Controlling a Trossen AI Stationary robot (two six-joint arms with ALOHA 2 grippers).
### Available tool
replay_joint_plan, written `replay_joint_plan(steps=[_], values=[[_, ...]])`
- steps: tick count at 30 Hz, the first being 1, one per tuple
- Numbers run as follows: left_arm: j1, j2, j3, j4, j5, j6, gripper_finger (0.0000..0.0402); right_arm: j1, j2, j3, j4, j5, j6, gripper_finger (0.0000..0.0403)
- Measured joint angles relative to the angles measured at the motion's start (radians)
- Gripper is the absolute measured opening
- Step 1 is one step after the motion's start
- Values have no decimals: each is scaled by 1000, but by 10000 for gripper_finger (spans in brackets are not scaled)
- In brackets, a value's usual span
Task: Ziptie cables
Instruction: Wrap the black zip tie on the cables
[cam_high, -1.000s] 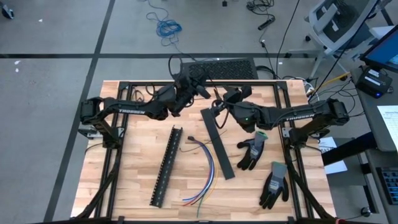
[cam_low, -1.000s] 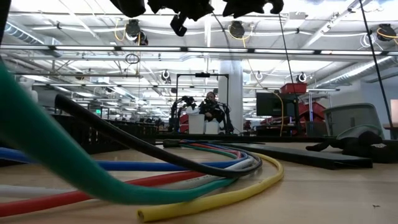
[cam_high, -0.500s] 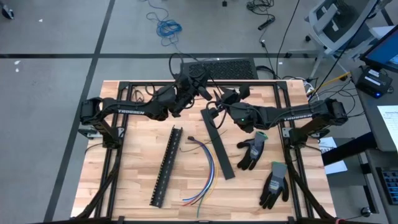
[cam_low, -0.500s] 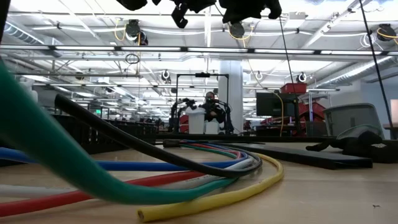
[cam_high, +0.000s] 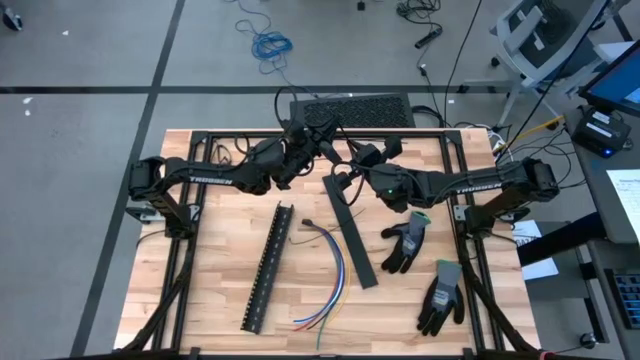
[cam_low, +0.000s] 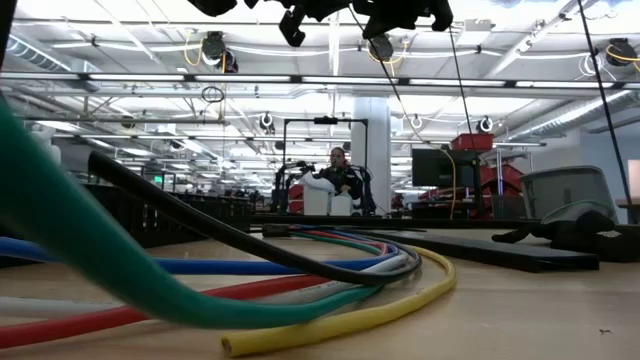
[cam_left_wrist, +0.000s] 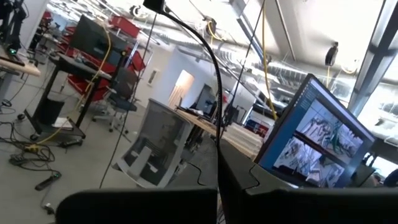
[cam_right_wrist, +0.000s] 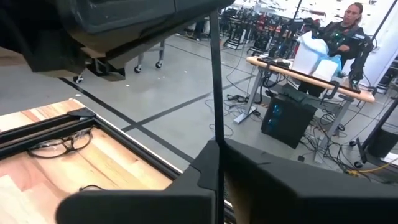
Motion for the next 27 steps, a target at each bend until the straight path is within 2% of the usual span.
replay_joint_plan(steps=[9,20,27], values=[[0,0,0,12,0,0,3,-1,-2,0,-9,-24,40,1],[12,0,0,80,10,9,57,-1,-32,0,-60,-36,117,0],[46,-35,0,74,-12,162,75,-1,-81,0,-204,-54,254,0]])
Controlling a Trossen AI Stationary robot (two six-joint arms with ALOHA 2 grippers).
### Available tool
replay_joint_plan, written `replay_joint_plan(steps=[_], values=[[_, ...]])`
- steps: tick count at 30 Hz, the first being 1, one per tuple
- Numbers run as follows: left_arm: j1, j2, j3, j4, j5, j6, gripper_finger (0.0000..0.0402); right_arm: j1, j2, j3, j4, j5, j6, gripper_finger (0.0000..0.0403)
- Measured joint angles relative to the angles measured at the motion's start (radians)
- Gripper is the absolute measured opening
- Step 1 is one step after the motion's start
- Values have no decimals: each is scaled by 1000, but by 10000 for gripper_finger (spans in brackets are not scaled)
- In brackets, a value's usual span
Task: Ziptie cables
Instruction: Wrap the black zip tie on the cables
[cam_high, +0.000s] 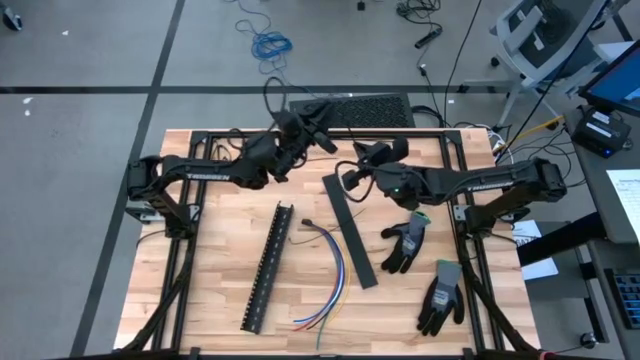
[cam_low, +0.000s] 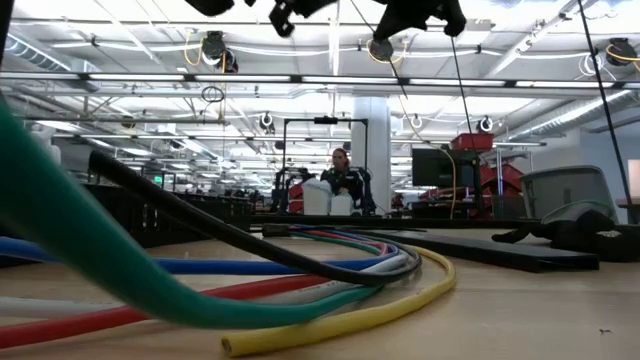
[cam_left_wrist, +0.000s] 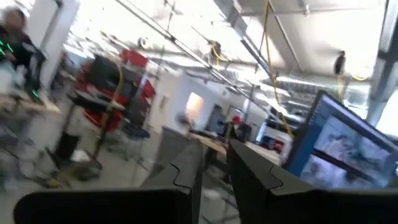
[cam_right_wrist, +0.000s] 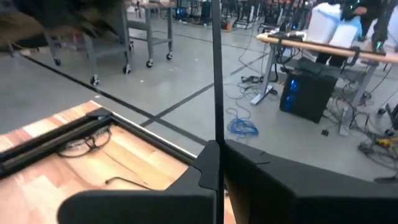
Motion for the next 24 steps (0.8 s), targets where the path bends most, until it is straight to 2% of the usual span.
replay_joint_plan(steps=[6,7,9,11,16,20,24], values=[[8,-139,0,-22,-70,288,75,0,-109,0,-161,-11,110,0],[8,-170,0,-50,-66,314,75,-3,-132,0,-171,-52,117,0],[10,-225,0,-133,-11,320,75,-26,-174,0,-168,-201,101,0],[23,-274,0,-251,110,262,75,-57,-202,-4,-129,-415,73,0],[86,-348,0,-522,535,35,75,-133,-217,-53,104,-941,-3,0],[131,-381,0,-717,785,-23,75,-182,-216,-101,306,-1173,35,0],[154,-416,0,-810,1013,-57,75,-223,-214,-165,576,-1383,119,0]])
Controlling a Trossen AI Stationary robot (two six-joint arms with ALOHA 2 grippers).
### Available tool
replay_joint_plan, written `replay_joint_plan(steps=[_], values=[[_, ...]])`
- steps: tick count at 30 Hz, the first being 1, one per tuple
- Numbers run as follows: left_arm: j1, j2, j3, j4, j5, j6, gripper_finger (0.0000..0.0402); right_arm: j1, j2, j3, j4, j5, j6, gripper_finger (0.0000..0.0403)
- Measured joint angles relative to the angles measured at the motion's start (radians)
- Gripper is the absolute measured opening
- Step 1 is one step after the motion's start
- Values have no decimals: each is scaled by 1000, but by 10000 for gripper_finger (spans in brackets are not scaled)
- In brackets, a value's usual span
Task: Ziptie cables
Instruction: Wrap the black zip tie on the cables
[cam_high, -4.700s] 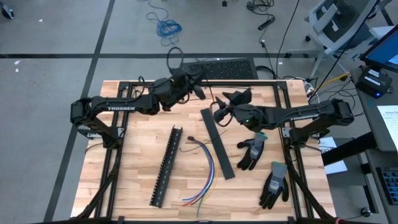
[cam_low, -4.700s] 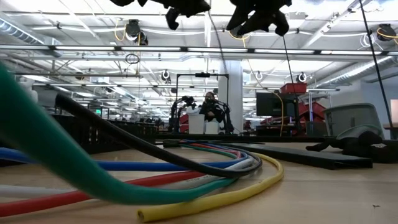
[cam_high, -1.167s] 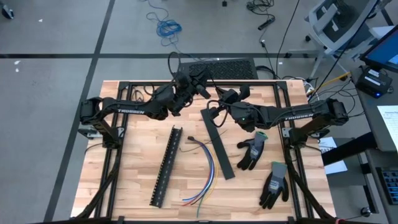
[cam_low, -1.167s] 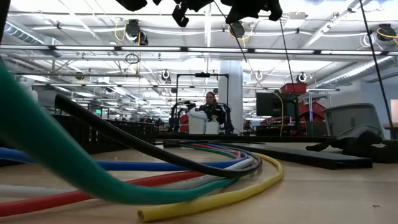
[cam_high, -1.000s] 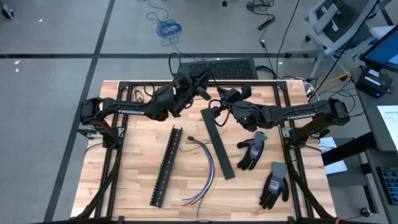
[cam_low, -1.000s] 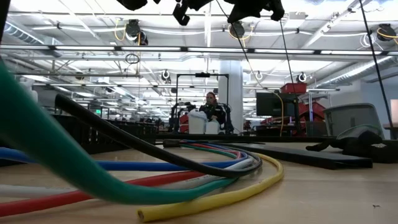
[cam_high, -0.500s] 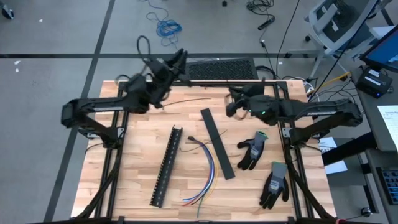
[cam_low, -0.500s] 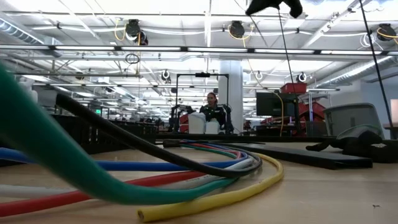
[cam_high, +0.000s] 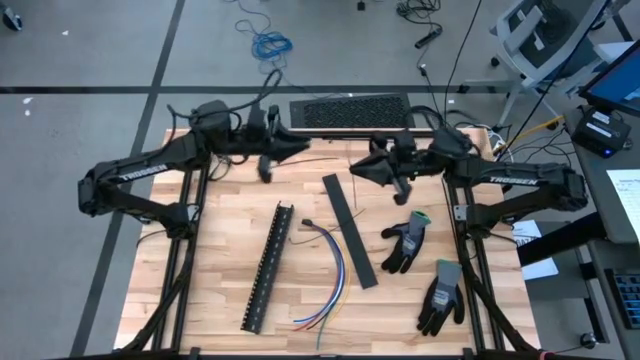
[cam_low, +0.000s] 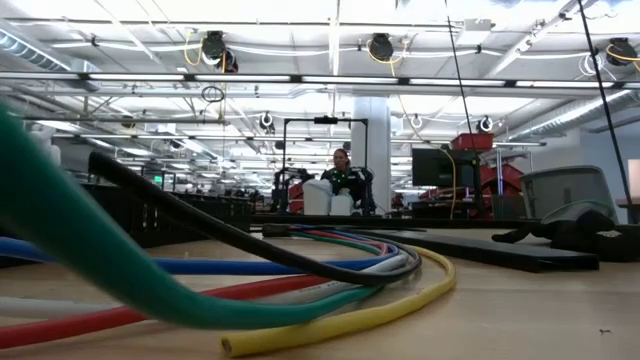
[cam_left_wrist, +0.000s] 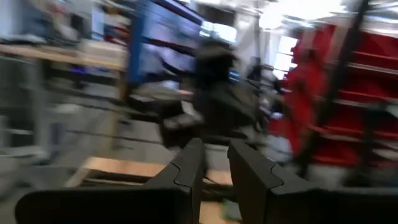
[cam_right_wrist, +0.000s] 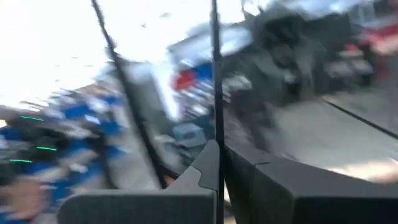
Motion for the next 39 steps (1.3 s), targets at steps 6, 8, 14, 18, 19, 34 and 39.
replay_joint_plan(steps=[6,8,14,18,19,34,39], values=[[7,-65,0,-63,42,-2,75,-20,16,-100,347,-108,162,0],[2,-67,0,10,88,-19,75,-19,45,-125,503,-137,226,0],[-13,2,0,241,189,-144,75,-20,208,-148,825,-136,377,0],[-16,83,0,386,295,-283,75,-18,333,-148,1028,-138,481,0],[-16,103,0,432,323,-328,75,-19,360,-148,1083,-138,514,0],[-18,299,-5,857,462,-757,75,7,577,104,1133,-371,649,0],[-18,303,-9,861,443,-734,75,-7,610,105,1113,-393,659,0]])
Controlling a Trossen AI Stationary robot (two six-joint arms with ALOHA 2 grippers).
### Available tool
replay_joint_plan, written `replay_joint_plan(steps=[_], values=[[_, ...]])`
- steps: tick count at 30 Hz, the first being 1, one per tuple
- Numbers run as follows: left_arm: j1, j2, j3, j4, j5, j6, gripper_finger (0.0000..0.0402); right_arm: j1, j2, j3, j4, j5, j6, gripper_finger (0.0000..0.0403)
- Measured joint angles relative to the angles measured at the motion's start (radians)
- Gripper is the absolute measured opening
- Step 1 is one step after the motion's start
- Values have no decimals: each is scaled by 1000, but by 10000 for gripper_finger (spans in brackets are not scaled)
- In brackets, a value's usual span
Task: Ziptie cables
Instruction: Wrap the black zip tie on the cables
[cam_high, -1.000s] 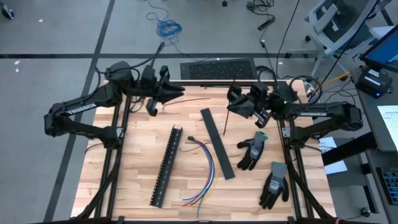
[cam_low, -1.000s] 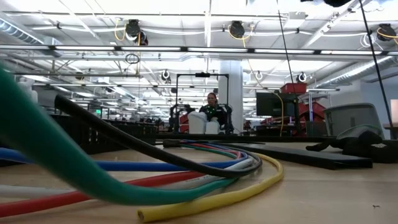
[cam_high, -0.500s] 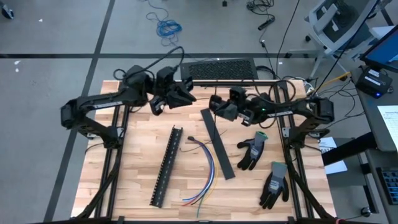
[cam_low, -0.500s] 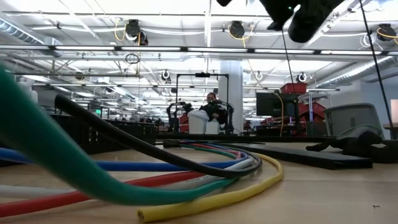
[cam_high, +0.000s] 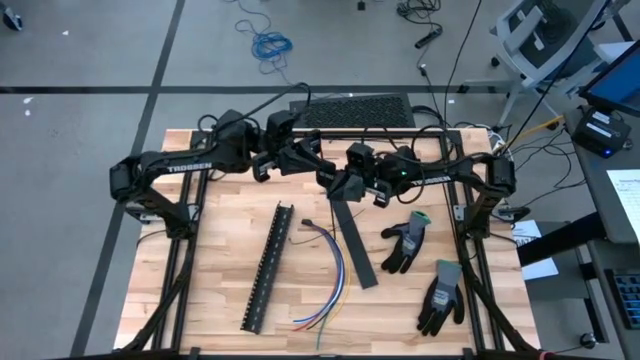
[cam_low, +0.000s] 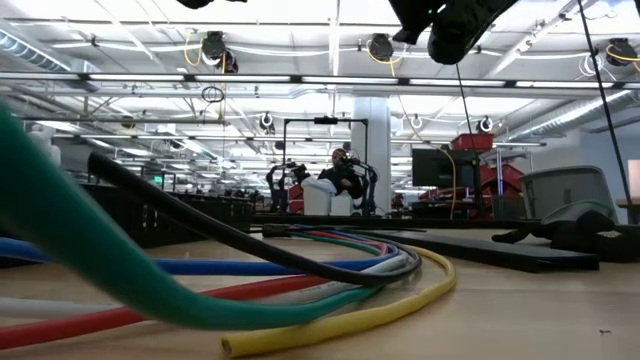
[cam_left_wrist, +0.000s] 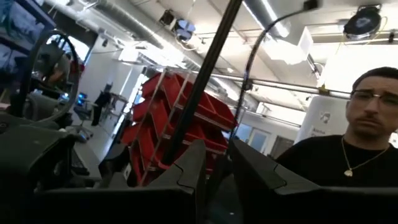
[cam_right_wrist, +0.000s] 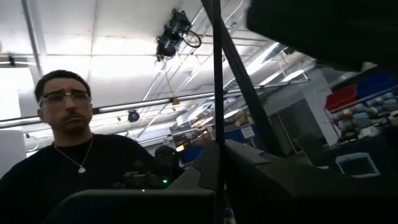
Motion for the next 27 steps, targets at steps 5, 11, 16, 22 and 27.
replay_joint_plan(steps=[5,11,16,22,27], values=[[0,0,-1,0,-5,1,75,-13,13,0,-2,28,2,0],[0,0,-1,0,-6,8,75,-23,13,0,-14,35,-8,0],[0,0,-1,3,-7,23,75,-28,13,0,-13,40,-11,0],[0,0,-1,7,-7,69,28,-28,13,0,-13,51,-16,0],[0,0,-1,7,-11,107,3,-30,13,0,-13,53,-16,0]])
